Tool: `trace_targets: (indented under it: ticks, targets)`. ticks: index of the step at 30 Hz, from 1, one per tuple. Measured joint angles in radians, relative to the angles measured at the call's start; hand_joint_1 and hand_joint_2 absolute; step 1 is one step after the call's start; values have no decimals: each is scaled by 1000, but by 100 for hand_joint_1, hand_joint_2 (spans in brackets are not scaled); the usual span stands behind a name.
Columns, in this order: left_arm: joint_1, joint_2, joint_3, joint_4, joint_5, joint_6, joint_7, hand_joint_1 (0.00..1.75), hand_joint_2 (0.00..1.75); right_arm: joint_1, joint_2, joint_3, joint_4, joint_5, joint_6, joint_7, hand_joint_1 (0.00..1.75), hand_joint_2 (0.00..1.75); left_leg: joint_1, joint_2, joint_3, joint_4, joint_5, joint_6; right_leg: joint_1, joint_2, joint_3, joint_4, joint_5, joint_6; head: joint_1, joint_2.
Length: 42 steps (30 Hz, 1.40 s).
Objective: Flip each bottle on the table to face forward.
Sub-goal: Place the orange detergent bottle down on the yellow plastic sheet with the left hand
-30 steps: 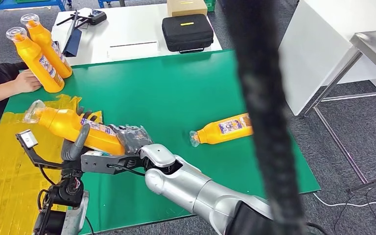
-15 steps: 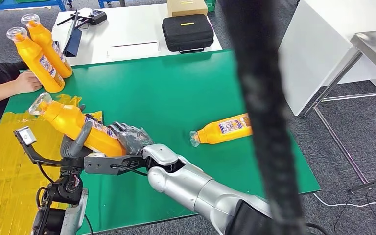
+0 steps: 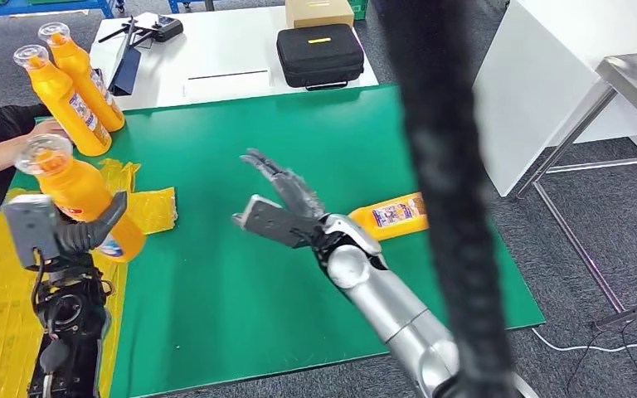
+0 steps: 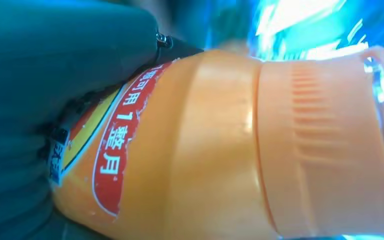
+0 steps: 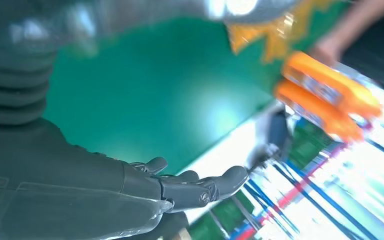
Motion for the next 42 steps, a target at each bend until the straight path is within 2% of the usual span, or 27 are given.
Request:
trace_targets:
  ticks: [4, 6, 8, 14, 24, 30, 31, 33, 35, 37, 42]
  targets:
    - [-71, 74, -16, 183, -460, 219, 82, 175, 175, 7, -108, -95, -108, -88, 162, -28, 0, 175, 0, 1, 1, 0, 0, 0, 0, 1, 0, 0, 1, 1, 0, 0]
    - [-93, 100, -28, 285, -602, 266, 135, 175, 175, 6, -152, -117, -132, -94, 203, -28, 0, 175, 0, 2, 1, 0, 0, 0, 0, 1, 0, 0, 1, 2, 0, 0]
    - [-103, 117, -40, 371, -677, 286, 166, 175, 175, 4, -192, -130, -148, -89, 217, -28, 0, 175, 0, 2, 1, 0, 0, 0, 0, 1, 0, 0, 1, 2, 0, 0]
    - [-115, 140, -47, 509, -708, 297, 177, 175, 175, 1, -259, -151, -169, -86, 224, -33, 0, 175, 0, 3, 0, 0, 0, 0, 0, 1, 0, 0, 1, 2, 0, 0]
    - [-125, 147, -60, 568, -716, 298, 180, 175, 175, 1, -285, -153, -178, -82, 224, -34, 0, 175, 0, 3, 0, 0, 0, 0, 0, 1, 0, 0, 1, 2, 0, 0]
    - [-150, 155, -64, 673, -831, 289, 269, 175, 175, -11, -336, -145, -173, -49, 220, -11, 0, 175, 0, 2, 0, 0, 0, 0, 0, 1, 1, 0, 1, 2, 0, 0]
    - [-156, 155, -65, 698, -838, 286, 271, 171, 175, -11, -351, -143, -171, -36, 217, -4, 0, 175, -1, 2, 0, 0, 0, 0, -1, 0, 1, 0, 1, 2, 0, 0]
    - [-170, 156, -66, 743, -852, 275, 274, 84, 175, -5, -382, -139, -169, -5, 211, 9, 0, 175, -1, 2, 1, 0, 0, 1, -1, 0, 1, 0, 1, 2, 0, 0]
    - [-184, 156, -67, 778, -861, 252, 273, 0, 87, 6, -415, -134, -168, 32, 203, 19, 0, 175, -2, 2, 1, 0, 0, 1, -2, 0, 2, 0, 1, 2, -1, 0]
    - [-194, 156, -69, 804, -850, 214, 246, 0, 0, 14, -455, -126, -168, 78, 205, 41, 0, 175, -2, 2, 2, 0, 0, 1, -2, 0, 2, 0, 1, 2, -1, 0]
    - [-209, 146, -68, 831, -744, 95, 86, 0, 0, 13, -584, -108, -124, 167, 234, 57, 0, 175, -2, -4, 1, 0, 1, 3, -2, -4, 3, 0, 1, 2, 0, 0]
